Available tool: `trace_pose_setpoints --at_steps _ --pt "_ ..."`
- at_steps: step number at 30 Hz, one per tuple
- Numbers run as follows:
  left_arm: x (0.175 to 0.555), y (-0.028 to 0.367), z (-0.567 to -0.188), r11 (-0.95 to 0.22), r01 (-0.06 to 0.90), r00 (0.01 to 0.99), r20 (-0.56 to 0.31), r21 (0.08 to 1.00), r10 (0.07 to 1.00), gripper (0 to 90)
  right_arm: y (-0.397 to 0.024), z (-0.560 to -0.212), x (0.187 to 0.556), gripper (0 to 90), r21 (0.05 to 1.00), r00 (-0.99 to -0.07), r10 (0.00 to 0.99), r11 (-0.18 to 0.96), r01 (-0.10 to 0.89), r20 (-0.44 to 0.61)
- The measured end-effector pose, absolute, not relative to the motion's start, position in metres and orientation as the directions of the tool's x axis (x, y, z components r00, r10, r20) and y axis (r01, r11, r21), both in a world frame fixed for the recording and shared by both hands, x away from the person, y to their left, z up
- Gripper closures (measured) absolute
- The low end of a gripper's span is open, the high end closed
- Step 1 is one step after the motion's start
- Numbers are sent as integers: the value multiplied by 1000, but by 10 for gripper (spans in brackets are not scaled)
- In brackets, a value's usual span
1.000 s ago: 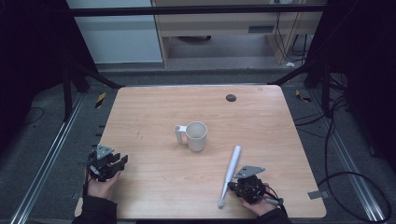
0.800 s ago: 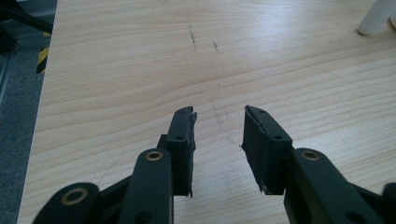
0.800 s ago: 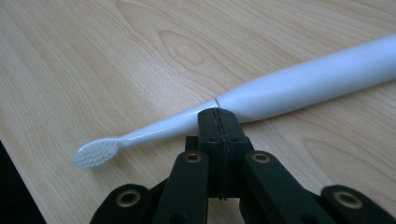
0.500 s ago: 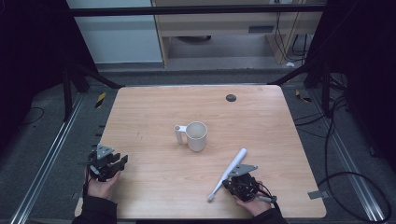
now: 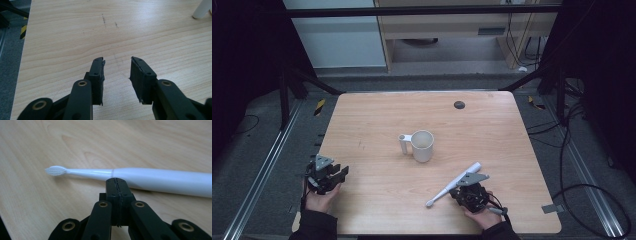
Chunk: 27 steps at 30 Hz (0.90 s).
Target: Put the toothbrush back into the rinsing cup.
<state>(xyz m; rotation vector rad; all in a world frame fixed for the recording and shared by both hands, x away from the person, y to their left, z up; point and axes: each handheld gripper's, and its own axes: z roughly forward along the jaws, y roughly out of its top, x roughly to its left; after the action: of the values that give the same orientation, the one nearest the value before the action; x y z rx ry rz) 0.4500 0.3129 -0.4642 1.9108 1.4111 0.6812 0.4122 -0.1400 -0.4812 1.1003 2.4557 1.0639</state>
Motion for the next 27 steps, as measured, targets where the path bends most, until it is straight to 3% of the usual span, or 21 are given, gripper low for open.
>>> trace_pose_setpoints --at_steps 5,13,27 --pt "451 312 -465 -206 618 285 28 759 958 622 -173 -466 427 900 764 -588 808 354 540 41" --pt "452 312 -465 -210 618 286 32 758 958 621 -201 -468 463 900 768 -478 878 291 570 22" --pt "453 313 -466 -214 621 287 36 754 957 620 -200 -480 499 900 742 -457 889 293 603 21"
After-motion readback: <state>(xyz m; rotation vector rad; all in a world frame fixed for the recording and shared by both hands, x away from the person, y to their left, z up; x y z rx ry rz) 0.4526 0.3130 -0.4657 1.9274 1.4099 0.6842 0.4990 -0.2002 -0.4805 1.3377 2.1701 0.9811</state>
